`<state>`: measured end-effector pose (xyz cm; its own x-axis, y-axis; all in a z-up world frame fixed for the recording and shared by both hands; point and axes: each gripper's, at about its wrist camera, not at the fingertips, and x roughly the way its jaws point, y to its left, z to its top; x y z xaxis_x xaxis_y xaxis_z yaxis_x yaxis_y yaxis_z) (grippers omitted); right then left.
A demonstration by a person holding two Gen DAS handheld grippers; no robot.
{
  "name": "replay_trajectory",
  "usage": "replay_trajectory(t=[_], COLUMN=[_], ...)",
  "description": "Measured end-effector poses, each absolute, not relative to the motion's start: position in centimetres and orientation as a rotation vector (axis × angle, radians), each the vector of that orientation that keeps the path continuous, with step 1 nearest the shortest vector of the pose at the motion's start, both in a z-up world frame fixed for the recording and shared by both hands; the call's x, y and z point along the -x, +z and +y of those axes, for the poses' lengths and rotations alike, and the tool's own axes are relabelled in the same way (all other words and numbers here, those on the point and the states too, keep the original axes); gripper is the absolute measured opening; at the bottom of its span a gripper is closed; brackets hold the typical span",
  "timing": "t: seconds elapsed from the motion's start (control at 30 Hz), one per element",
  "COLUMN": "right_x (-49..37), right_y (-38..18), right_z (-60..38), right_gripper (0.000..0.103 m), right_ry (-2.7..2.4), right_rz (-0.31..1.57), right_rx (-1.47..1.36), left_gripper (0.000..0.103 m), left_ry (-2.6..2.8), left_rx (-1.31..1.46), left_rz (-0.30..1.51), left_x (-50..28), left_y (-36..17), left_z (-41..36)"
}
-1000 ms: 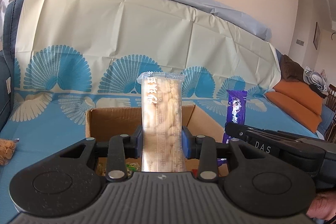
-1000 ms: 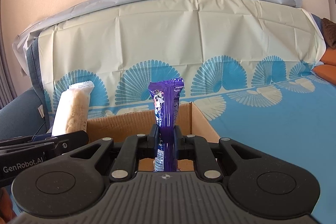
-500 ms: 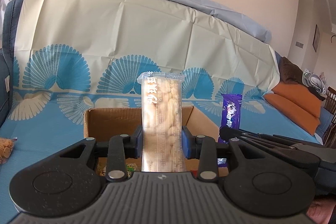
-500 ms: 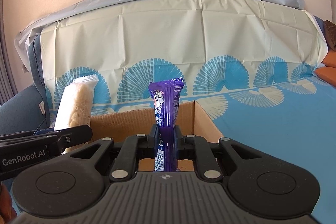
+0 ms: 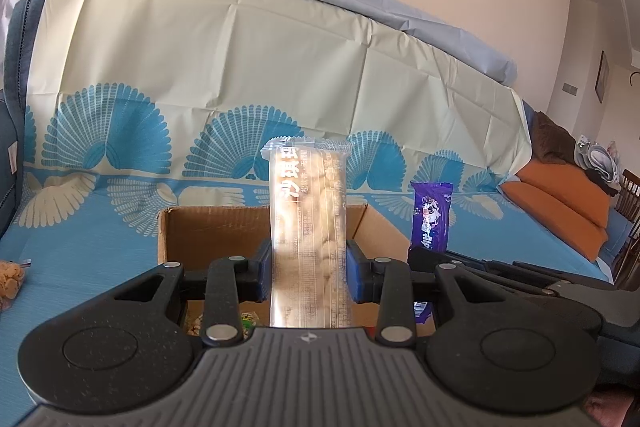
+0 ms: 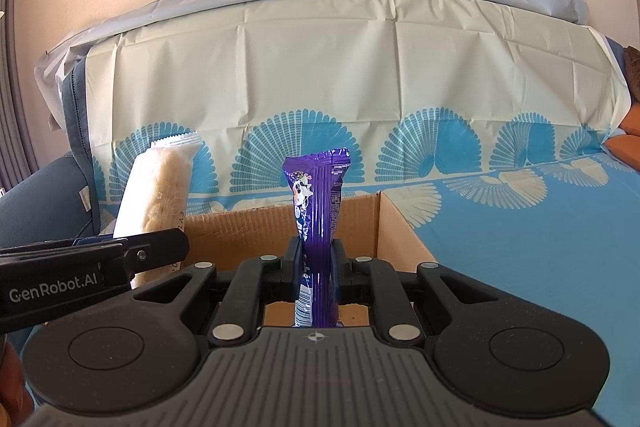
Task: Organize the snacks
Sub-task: 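Open the left tool to drop the bread bag while the right tool drops the purple bar, then move both open tools back from the box to the last snacks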
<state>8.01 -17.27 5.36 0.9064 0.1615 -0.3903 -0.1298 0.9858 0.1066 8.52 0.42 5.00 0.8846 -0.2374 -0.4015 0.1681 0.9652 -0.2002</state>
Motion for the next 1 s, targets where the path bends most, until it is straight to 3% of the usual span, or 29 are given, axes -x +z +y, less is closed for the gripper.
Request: replay_trajectory(t=[0.53, 0.6, 0.67, 0.77, 1.0], right_x=[-8.1, -8.1, -8.2, -8.4, -8.5], right_y=[5.3, 5.3, 5.2, 5.2, 5.3], right_z=[-16.9, -16.8, -16.9, -16.9, -15.1], right_gripper=[0.015, 0.016, 0.037, 0.06, 0.061], right_ry=[0.155, 0.147, 0.131, 0.101, 0.098], right_rz=[0.404, 0.405, 0.409, 0.41, 0.406], right_rx=[-0.07, -0.07, -0.076, -0.108, -0.143], left_gripper=[0.04, 0.044, 0.044, 0.047, 0.047], left_ry=[-0.222, -0.227, -0.215, -0.202, -0.143], left_rx=[0.186, 0.191, 0.197, 0.22, 0.271], left_rz=[0.433, 0.444, 0.448, 0.446, 0.447], left_x=[-8.4, -8.6, -8.7, -8.7, -8.8], left_y=[5.4, 5.3, 5.3, 5.5, 5.7], left_z=[0.6, 0.7, 0.9, 1.6, 3.7])
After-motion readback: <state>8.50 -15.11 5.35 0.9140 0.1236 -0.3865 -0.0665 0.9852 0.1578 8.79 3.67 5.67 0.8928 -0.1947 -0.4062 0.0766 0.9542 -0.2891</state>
